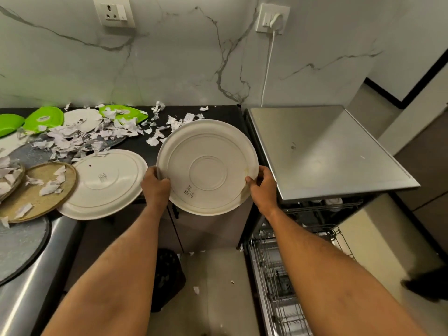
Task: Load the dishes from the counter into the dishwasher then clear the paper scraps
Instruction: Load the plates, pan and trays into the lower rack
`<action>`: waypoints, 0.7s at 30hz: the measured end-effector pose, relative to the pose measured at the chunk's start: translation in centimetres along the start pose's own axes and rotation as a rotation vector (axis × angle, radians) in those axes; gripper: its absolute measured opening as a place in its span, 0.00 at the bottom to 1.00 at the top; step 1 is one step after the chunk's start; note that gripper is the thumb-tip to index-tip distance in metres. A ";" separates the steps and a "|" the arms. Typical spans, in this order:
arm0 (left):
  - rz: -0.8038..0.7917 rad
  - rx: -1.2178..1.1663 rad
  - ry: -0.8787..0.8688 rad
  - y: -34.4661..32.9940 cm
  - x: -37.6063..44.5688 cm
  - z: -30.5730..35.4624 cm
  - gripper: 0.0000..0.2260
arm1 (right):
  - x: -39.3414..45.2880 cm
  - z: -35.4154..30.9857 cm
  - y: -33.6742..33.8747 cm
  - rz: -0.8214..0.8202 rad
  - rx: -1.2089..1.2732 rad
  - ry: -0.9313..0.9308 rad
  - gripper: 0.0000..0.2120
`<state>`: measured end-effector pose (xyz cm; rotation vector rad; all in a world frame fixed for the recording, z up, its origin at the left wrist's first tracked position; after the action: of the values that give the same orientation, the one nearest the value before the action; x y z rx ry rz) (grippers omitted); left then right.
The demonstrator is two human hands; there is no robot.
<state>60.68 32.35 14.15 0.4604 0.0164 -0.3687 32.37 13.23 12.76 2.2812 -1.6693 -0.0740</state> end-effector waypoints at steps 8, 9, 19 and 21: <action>-0.070 0.021 0.029 -4.0 -7.4 -2.4 0.10 | -4.7 4.1 7.3 0.046 -0.010 -0.043 0.18; -0.071 0.032 0.021 -4.6 -8.8 -2.6 0.10 | -5.5 4.7 8.6 0.052 -0.021 -0.050 0.18; -0.184 0.067 0.040 -13.1 -23.6 -5.4 0.13 | -13.2 12.2 23.9 0.079 -0.139 -0.125 0.16; -0.219 0.081 0.039 -15.1 -25.9 -6.1 0.12 | -14.3 13.9 26.5 0.101 -0.168 -0.140 0.16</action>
<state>31.57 31.36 4.69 0.5473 0.0905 -0.5772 0.27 16.38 5.00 2.1075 -1.7714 -0.3452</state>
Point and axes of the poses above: each hand's wrist, its own x-axis towards the middle knuckle, its own y-axis out of the back of the hand, z = x × y, the point moved 7 cm from there along x, towards the middle knuckle, and after that the axes turned 7 degrees about y, right-handed, at the moved point
